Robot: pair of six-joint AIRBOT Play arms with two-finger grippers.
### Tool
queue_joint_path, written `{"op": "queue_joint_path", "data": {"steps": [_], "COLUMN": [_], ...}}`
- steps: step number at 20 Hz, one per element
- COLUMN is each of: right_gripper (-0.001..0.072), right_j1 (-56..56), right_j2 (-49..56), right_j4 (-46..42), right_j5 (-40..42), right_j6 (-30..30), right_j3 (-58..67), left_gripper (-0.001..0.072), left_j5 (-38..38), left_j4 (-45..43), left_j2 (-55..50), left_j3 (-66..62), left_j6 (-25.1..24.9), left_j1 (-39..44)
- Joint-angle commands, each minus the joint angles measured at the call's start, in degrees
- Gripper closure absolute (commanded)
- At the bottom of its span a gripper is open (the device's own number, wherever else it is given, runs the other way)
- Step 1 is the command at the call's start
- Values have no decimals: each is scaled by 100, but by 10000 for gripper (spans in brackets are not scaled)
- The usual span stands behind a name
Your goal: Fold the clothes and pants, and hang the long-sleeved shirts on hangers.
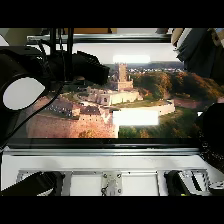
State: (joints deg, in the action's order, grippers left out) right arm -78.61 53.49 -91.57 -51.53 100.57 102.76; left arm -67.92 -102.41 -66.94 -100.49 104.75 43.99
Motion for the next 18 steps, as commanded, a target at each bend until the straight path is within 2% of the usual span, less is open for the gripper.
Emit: {"op": "queue_joint_path", "data": {"steps": [1, 3, 4, 6, 8, 10, 12, 13, 14, 18], "right_gripper": [646, 240, 161, 225, 225, 225, 226, 226, 226, 229], "right_j1": [-35, -33, -33, -31, 37, 313, 909, 1290, 1646, 3182], "right_j2": [-92, -164, -214, -315, -350, -306, -153, -46, 68, 732], "right_j4": [688, 1314, 1659, 2549, 3884, 5421, 6603, 6951, 7069, 7058], "right_j5": [431, 1019, 1222, 1615, 1829, 1552, 1058, 710, 297, -1902], "right_j6": [33, -31, -129, -597, -1386, -2627, -4033, -4601, -4918, -5132], "right_j3": [2, 2, 2, 2, 2, 2, 2, 2, 2, -31], "left_gripper": [693, 693, 693, 693, 693, 693, 693, 693, 693, 693], "left_j5": [-4, -2, -2, 0, 0, -2, 2, 4, 0, 0], "left_j4": [-7, -7, -7, -7, -4, -9, -13, 0, 11, 144], "left_j2": [-4, -4, -4, -4, -4, -4, -7, -7, -7, -4], "left_j3": [-2, -2, -2, -2, -2, -2, -2, -2, -2, -2], "left_j6": [0, 0, 0, 0, 0, 0, 0, 2, 2, 4], "left_j1": [-4, -7, -4, -4, -7, -7, -7, -48, -120, -599]}}
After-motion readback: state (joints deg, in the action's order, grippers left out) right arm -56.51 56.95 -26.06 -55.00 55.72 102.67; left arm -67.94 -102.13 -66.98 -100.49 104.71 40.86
